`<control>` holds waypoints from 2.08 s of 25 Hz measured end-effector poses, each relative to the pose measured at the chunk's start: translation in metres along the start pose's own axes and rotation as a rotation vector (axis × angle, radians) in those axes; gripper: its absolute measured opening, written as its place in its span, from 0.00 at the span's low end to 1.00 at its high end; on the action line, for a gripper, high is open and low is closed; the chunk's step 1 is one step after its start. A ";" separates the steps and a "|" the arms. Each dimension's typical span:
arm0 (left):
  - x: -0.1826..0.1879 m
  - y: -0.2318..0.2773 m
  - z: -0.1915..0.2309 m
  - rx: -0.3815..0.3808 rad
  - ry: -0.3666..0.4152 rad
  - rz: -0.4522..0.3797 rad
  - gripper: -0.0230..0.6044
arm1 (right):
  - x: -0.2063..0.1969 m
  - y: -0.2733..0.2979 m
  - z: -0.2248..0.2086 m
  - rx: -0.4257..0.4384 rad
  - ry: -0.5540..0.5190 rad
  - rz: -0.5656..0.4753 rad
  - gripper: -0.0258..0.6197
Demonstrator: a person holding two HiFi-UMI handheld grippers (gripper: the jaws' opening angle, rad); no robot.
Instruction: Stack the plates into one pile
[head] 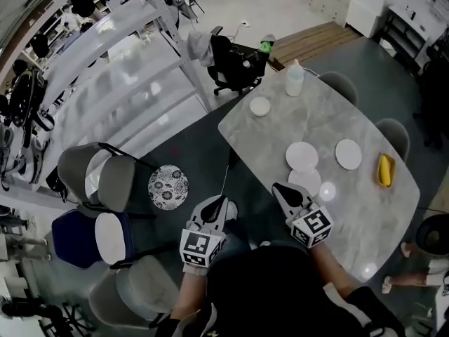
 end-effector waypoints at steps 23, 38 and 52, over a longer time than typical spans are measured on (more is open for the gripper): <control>0.076 0.207 0.180 -0.468 0.146 0.111 0.05 | 0.051 0.135 -0.112 -0.480 0.263 0.098 0.07; 0.060 0.295 0.094 -0.699 0.234 0.276 0.05 | -0.029 0.065 -0.153 -0.730 0.442 0.206 0.07; 0.053 0.371 0.007 -0.723 0.275 0.452 0.05 | -0.091 0.021 -0.228 -0.704 0.561 0.285 0.07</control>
Point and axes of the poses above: the fingertips, and each gripper's own axes: y forward along the fingers, z to its left, x out of its top, the point moved 4 cm from there along -y, backward along the fingers, and after that the axes turned 15 degrees about z, right-handed, at the moved point
